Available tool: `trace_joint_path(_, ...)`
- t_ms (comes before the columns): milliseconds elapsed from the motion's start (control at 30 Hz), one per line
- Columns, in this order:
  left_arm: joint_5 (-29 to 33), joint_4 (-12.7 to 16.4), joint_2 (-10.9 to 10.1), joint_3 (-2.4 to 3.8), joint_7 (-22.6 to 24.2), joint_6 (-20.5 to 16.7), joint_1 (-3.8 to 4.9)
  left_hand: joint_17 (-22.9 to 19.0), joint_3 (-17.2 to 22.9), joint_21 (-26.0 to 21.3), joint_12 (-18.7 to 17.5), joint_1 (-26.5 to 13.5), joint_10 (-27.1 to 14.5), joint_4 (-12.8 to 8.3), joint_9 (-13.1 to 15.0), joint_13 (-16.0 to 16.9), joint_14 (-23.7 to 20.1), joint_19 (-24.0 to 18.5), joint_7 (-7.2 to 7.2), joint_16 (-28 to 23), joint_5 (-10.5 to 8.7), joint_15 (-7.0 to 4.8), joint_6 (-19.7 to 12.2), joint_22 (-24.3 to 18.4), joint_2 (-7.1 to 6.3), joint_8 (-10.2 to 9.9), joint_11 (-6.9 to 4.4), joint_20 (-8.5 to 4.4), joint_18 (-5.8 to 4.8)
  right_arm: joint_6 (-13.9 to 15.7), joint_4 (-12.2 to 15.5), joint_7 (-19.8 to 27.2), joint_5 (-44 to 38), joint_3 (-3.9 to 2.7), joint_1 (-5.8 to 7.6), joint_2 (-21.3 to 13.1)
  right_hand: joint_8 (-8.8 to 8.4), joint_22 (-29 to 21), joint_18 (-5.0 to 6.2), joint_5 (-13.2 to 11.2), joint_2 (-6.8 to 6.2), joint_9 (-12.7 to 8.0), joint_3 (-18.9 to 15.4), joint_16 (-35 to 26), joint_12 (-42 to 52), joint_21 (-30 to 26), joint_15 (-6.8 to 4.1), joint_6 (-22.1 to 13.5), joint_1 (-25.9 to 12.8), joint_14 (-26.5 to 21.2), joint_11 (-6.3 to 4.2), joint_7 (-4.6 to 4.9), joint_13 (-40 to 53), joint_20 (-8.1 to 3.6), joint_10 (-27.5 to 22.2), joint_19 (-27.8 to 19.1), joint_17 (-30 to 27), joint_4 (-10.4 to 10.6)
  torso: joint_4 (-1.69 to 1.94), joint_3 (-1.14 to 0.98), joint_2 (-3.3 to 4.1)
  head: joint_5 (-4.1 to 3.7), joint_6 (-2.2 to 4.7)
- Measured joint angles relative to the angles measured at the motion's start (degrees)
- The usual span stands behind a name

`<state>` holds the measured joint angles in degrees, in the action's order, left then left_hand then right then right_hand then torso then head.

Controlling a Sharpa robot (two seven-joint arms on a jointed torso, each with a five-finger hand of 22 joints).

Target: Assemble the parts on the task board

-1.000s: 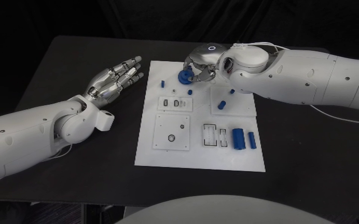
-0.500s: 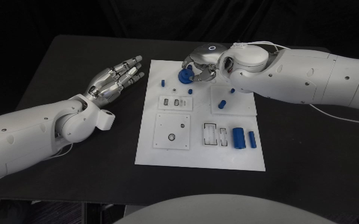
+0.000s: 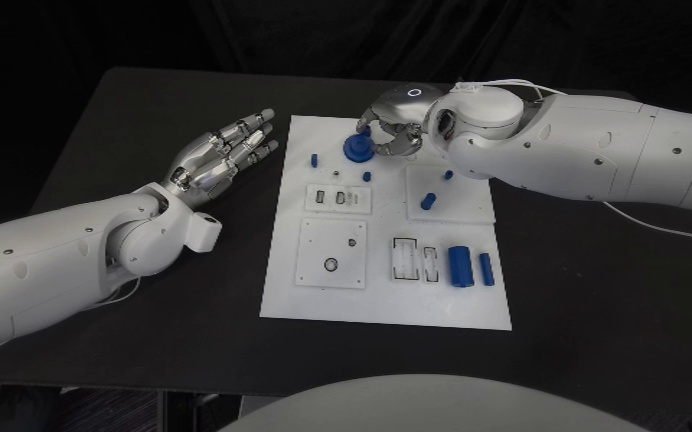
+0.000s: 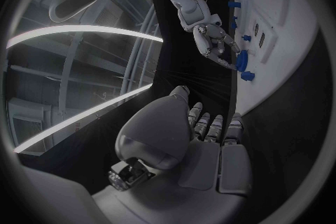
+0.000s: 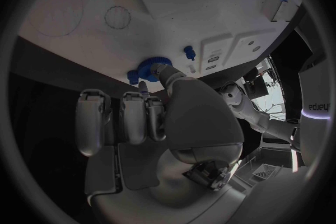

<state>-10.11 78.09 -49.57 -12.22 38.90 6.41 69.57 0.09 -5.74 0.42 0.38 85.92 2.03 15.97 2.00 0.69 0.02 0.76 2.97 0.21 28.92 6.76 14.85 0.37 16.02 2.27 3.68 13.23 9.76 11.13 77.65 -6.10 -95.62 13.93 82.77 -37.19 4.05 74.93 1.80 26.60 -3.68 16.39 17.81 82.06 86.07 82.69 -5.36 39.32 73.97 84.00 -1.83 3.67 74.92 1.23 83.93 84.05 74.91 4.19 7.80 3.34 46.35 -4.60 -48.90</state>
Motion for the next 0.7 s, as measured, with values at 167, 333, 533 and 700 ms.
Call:
trace_joint_path(167, 0.0, 0.0, 0.0, 0.0, 0.0, 0.1, -0.2, 0.0, 0.0, 0.0, 0.0, 0.0, 0.0, 0.0, 0.0, 0.0, 0.0, 0.0, 0.0, 0.0, 0.0, 0.0, 0.0, 0.0, 0.0, 0.0, 0.0, 0.0, 0.0, 0.0, 0.5, 0.1, 0.0, 0.0, -0.12, -0.7, 0.23, 0.0, 0.0, 0.0, 0.02, -0.1, 0.2, 0.0, 0.0, 0.0, 0.0, 1.0, 0.0, 0.0, 0.0, 0.0, 0.0, 0.0, 0.0, 0.0, 0.0, -0.2, 0.01, 0.0, 0.0, -0.01, 0.03)
trace_joint_path(333, 0.0, 0.0, -0.1, 0.0, 0.0, 0.1, -0.28, 0.0, 0.0, 0.0, 0.0, 0.0, 0.0, 0.0, 0.0, 0.0, 0.0, 0.0, 0.0, 0.0, 0.0, 0.0, 0.0, 0.0, 0.0, 0.0, 0.0, 0.0, 0.0, 0.8, 1.2, 0.4, 0.0, 0.0, -0.17, -1.9, 0.18, 0.0, 0.0, -1.1, 0.23, -0.7, 0.5, 0.0, 0.0, 0.0, 0.0, 1.0, -0.2, 0.0, 0.0, -0.03, 0.0, 0.0, 0.0, 0.0, 0.0, -0.6, 0.01, -0.01, -0.01, -0.02, 0.12)
trace_joint_path(533, 0.0, 0.2, -0.7, 0.0, 0.0, 0.1, -0.33, 0.0, 0.0, 0.0, 0.0, 0.0, 0.0, 0.0, 0.0, 0.0, 0.0, 0.2, 0.0, 0.0, 0.0, 0.0, 0.0, 0.0, 0.0, 0.0, -0.01, 0.2, 0.0, 4.1, 3.4, 1.0, 0.0, 0.0, -0.15, -5.6, -0.18, 0.0, 0.0, -7.4, 0.28, -2.2, 0.0, 0.0, 0.0, 0.0, 0.0, 0.7, -1.0, 0.0, 0.0, -0.35, 0.0, 0.0, 0.0, 0.0, 0.0, 0.0, 0.01, 0.0, -0.01, 0.26, 0.44)
trace_joint_path(700, 0.0, 0.5, -1.2, -0.01, 0.0, 0.1, -0.35, 0.0, 0.0, 0.0, 0.0, 0.0, 0.0, 0.0, 0.0, 0.0, 0.0, 0.2, 0.0, 0.0, 0.0, 0.0, 0.0, 0.0, 0.0, 0.0, -0.01, 0.2, -0.01, 6.2, 7.9, 0.9, 0.0, 0.02, 0.91, -11.5, -0.18, 0.0, 0.0, -12.4, 0.31, -2.9, -1.5, 0.0, 0.0, 0.0, 0.0, 2.0, -2.2, 0.0, 0.0, -0.13, 0.0, 0.0, 0.0, 0.0, 0.0, 1.5, 0.0, 0.0, -0.01, 0.29, 0.55)
